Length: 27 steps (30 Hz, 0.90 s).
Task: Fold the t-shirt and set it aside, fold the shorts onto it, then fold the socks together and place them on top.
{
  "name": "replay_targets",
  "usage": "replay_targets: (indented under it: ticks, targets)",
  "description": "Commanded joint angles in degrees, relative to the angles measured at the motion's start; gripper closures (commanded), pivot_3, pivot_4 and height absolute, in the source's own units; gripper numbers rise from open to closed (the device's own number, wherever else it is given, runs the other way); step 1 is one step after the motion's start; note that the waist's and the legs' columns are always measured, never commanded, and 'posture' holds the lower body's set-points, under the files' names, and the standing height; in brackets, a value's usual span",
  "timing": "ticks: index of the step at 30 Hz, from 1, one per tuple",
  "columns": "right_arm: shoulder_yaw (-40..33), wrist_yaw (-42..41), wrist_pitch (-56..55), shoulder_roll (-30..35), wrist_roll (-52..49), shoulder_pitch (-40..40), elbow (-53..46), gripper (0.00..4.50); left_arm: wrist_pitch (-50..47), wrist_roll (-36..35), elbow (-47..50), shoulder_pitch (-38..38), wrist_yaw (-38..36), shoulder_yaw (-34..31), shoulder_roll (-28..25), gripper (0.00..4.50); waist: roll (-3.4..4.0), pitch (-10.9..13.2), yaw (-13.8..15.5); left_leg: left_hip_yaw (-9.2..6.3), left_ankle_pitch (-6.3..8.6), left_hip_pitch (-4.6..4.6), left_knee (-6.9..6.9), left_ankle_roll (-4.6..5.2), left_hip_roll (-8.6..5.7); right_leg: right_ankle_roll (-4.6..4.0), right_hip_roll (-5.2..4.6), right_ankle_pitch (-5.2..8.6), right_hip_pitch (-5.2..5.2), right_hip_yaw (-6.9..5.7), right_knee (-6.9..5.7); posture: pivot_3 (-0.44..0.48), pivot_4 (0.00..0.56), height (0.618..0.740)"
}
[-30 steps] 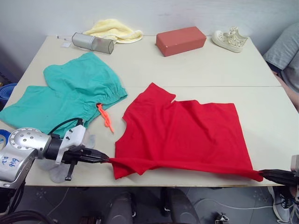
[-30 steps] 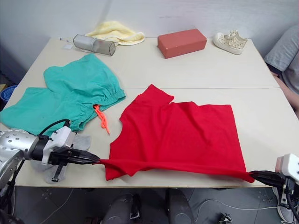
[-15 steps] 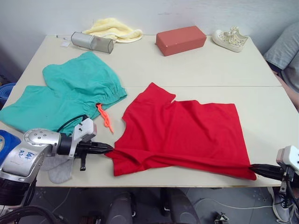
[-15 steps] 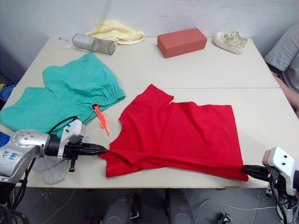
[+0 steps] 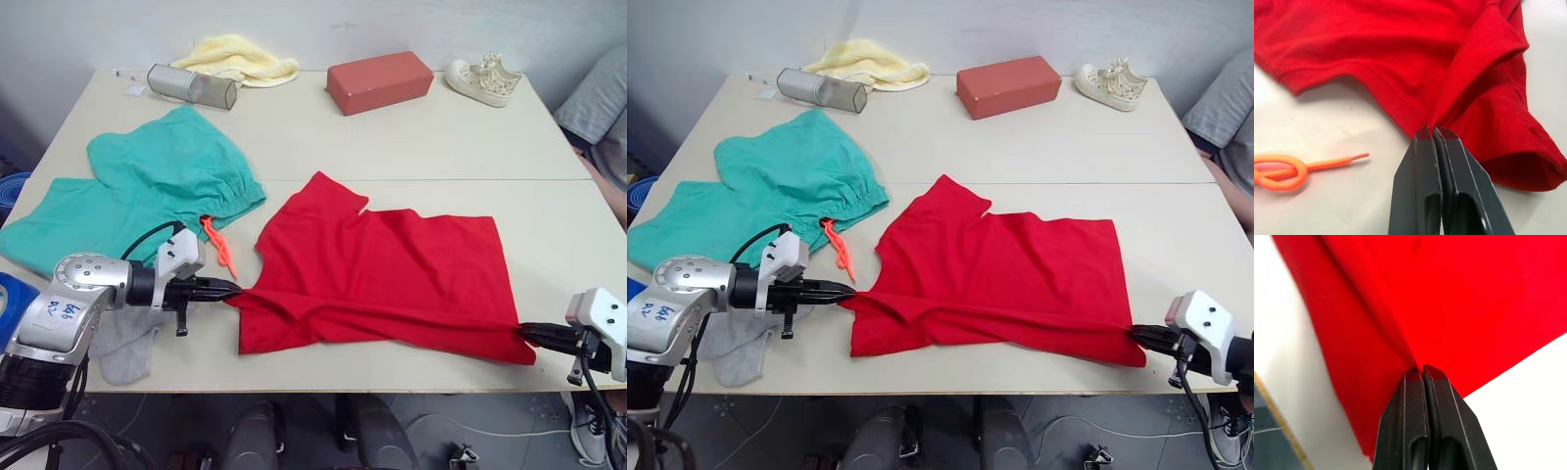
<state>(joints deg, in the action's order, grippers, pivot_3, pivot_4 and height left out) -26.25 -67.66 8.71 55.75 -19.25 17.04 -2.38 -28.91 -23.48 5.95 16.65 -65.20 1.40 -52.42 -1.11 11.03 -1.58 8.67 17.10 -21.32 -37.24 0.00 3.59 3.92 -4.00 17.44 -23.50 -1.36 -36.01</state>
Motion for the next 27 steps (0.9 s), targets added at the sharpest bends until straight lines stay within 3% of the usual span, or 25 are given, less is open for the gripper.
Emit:
replay_targets:
  ticks: [1,3,6,8,12,14,19,22,27]
  targets:
    - [0.91,1.33,-0.07,-0.37,0.91,-0.66,0.45,4.47,-1.46,0.91,0.57,0.51,0.42,0.33,-0.31,4.50,0.00,0.00,-0.01,0.00,0.00,0.00,-0.01,0.00,0.01,0.01,0.01,0.00,0.00,0.00,0.00,0.000,0.150,0.740]
    - [1.52,2.48,0.83,-0.85,0.66,-1.46,0.45,4.47,-3.27,0.41,0.65,1.18,1.33,0.25,0.53,4.50,0.00,0.00,-0.01,0.01,0.00,0.01,-0.03,0.00,0.00,0.03,0.03,-0.02,0.01,0.01,-0.01,0.000,0.150,0.740]
    - [0.74,3.44,3.33,-1.71,-1.52,-2.25,-0.49,4.31,-5.88,-0.36,0.89,2.40,3.39,-0.56,1.94,3.91,-0.02,-0.01,-0.01,0.01,-0.02,0.01,-0.09,0.05,0.00,0.12,0.04,-0.07,0.03,0.05,-0.01,0.000,0.150,0.740]
    - [-1.61,3.72,2.10,-2.47,-2.69,-2.51,-1.02,3.89,-4.66,-0.67,0.98,2.04,4.16,-2.46,2.63,3.31,-0.03,0.00,0.00,0.04,-0.04,0.01,-0.11,0.07,-0.01,0.15,0.03,-0.09,0.03,0.11,-0.04,0.000,0.150,0.740]
    - [-9.20,4.84,-4.34,-5.75,-5.99,-3.34,-1.35,2.48,6.49,-2.72,1.74,-1.14,1.90,-8.84,4.90,2.03,-0.02,0.00,-0.07,0.08,-0.04,0.02,-0.07,0.05,0.00,0.16,0.05,-0.10,0.01,0.13,-0.05,0.000,0.150,0.740]
    - [-11.17,3.05,-0.71,-6.63,-11.06,-1.62,-4.89,1.82,6.90,-6.41,3.90,-2.12,-0.10,-10.86,6.01,2.03,-0.02,0.00,-0.01,0.11,-0.05,0.03,-0.05,0.03,0.01,0.16,0.05,-0.10,0.01,0.13,-0.05,0.000,0.150,0.740]
    - [-10.07,1.17,2.78,-8.27,-16.05,2.01,-13.26,1.82,10.66,-6.91,8.95,-3.31,-3.69,-7.46,8.08,2.03,-0.05,-0.02,0.10,0.08,-0.05,0.05,-0.08,0.05,0.02,0.20,0.06,-0.12,0.08,0.14,-0.05,0.000,0.150,0.740]
    - [-5.15,-2.10,-0.91,-8.84,-13.58,3.27,-15.77,2.40,14.07,-5.51,11.46,-4.53,-6.61,-2.43,9.58,2.63,-0.08,-0.09,0.03,0.12,-0.05,0.11,-0.09,0.17,-0.03,0.30,0.04,-0.20,0.16,0.20,0.02,0.000,0.150,0.740]
    - [4.09,-5.08,-10.98,-9.65,-5.52,2.05,-10.75,4.14,19.09,-0.86,10.49,-4.36,-9.32,6.07,12.29,4.23,-0.17,-0.14,-0.04,0.15,-0.01,0.11,-0.12,0.34,-0.04,0.28,0.09,-0.24,0.14,0.25,0.01,0.000,0.150,0.740]
